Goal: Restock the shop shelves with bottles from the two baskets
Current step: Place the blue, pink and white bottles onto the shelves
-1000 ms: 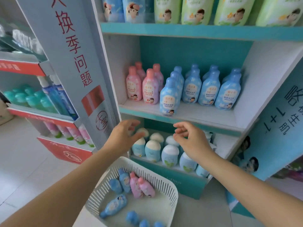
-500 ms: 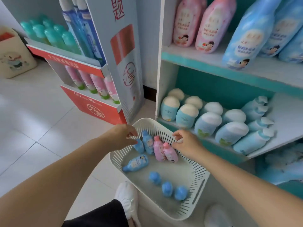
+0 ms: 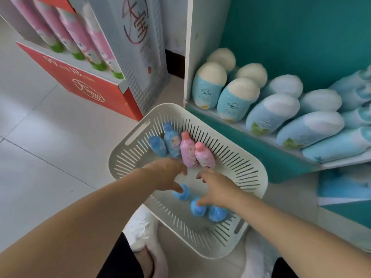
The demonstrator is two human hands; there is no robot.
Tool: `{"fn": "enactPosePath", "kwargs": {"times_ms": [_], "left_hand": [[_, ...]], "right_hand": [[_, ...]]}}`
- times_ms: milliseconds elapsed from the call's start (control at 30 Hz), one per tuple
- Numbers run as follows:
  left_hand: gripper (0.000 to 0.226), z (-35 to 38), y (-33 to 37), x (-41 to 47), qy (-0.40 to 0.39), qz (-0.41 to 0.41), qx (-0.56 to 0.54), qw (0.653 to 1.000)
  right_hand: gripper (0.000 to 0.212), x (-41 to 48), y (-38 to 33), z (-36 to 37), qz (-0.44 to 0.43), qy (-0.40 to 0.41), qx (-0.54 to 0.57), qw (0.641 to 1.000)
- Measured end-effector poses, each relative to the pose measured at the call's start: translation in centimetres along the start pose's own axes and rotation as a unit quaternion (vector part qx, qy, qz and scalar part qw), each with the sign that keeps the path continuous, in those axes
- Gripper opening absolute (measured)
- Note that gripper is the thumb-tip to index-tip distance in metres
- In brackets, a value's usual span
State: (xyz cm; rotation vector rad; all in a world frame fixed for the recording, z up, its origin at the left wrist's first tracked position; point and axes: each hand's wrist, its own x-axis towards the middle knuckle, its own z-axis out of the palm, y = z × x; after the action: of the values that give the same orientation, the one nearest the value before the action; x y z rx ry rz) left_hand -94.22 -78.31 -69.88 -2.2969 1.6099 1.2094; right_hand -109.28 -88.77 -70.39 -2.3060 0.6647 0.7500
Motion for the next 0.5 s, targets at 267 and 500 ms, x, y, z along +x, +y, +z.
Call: {"fn": "enactPosePath", "kwargs": {"times_ms": [267, 500], "left_hand": [[0.057, 3.6, -0.4, 1.5, 0.042, 0.053, -0.023, 0.997], [0.051, 4.6, -0.7, 2.8, 0.015, 0.046, 0.006, 0.999]], "right_hand": [[0.075, 1.1, 1.8, 3.0, -0.063, -0.045, -0.09, 0.993], [0.041, 1.6, 2.4, 4.9, -0.088, -0.026, -0.085, 0.992]]}}
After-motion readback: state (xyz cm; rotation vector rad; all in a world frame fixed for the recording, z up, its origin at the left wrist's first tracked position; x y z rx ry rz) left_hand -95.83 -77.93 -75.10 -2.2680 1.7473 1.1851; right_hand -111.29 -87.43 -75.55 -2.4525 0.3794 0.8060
